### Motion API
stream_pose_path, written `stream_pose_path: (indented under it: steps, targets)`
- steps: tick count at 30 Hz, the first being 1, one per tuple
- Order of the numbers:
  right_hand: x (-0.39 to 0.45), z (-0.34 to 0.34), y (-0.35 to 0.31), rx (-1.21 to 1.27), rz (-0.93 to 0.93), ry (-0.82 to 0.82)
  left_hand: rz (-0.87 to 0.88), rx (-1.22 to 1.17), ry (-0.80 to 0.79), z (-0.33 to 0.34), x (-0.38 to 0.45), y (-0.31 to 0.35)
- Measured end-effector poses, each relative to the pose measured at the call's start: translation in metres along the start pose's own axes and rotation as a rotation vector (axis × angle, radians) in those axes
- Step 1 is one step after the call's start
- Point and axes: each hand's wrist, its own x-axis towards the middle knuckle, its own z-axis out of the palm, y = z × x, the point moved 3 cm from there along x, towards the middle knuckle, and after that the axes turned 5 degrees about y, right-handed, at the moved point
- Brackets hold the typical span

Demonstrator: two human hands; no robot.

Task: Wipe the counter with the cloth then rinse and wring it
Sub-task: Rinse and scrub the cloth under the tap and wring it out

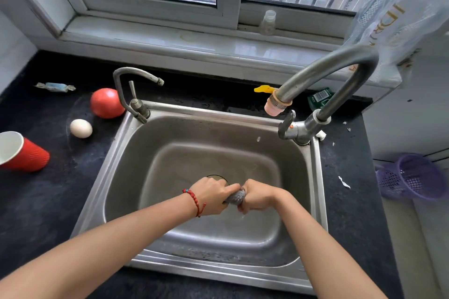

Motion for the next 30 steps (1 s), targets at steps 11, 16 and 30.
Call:
stream_pose_path:
  steps: [11,16,30]
  targets:
    - [-0.013,-0.020,0.003,0.033,-0.165,0.152,-0.259,-0.533,0.318,-0.020,-0.029,0.019]
    - [-0.042,0.004,0.007,-0.218,-0.430,0.909,-0.804,-1.444,0.131,-0.016,-0.025,0.021]
    - [-0.083,-0.002,-0.024,-0.866,-1.065,1.240,-0.564,-1.397,-0.538,-0.049,-0.040,0.039]
